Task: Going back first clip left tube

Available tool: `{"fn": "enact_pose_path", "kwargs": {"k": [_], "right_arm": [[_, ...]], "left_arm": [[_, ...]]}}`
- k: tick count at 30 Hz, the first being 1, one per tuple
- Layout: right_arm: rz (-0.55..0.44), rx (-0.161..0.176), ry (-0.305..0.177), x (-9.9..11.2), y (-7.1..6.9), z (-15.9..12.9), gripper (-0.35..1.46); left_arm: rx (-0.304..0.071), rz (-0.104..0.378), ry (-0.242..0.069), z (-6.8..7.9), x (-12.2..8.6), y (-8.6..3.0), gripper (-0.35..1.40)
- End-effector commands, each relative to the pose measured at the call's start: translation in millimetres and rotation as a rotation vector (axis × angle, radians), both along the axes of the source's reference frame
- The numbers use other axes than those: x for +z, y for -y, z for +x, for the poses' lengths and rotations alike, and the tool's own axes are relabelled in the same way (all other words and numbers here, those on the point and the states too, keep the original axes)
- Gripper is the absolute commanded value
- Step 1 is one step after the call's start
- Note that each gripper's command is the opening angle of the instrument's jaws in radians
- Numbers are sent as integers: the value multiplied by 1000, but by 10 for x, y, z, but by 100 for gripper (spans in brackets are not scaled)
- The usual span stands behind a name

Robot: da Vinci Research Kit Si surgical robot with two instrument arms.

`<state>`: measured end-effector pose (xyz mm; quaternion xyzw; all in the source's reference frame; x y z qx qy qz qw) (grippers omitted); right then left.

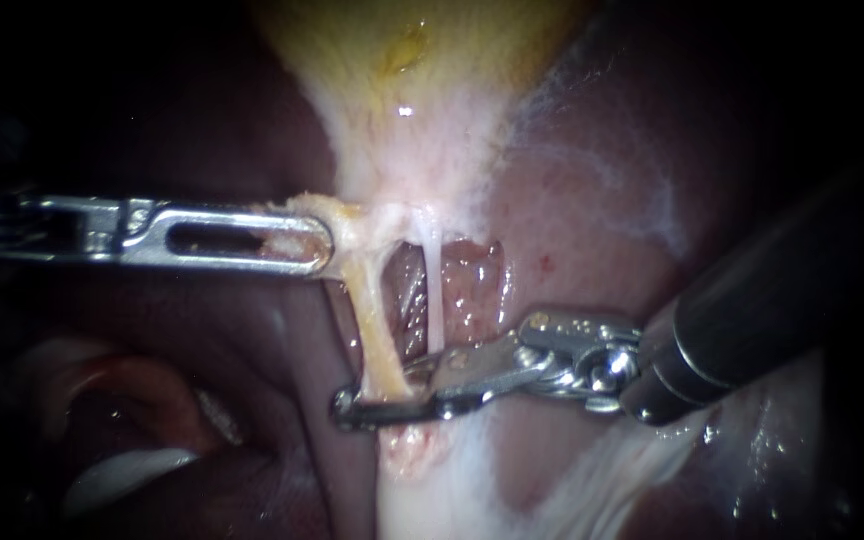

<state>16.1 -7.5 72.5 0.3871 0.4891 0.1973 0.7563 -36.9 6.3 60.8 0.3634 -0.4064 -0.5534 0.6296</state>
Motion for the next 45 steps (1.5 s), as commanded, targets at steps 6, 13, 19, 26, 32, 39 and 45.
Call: {"fn": "enact_pose_path", "kwargs": {"k": [6,13,19,26,32,39,45], "right_arm": [[14,-3,1,1,0,0,-35],[29,42,-93,0,0,3,37],[-37,54,-129,0,-2,4,46],[-102,107,-105,-4,-10,-6,50],[-158,105,-118,-19,-24,-36,50],[-234,115,-122,-46,-42,-85,50],[-289,122,-121,-74,-63,-121,50]], "left_arm": [[0,0,0,0,0,0,-35],[0,0,0,0,0,0,-35],[0,0,0,0,0,0,-35],[0,0,0,0,0,1,-35],[0,0,0,1,0,1,-35],[0,0,0,1,0,1,-35],[0,0,0,1,0,1,-35]]}}
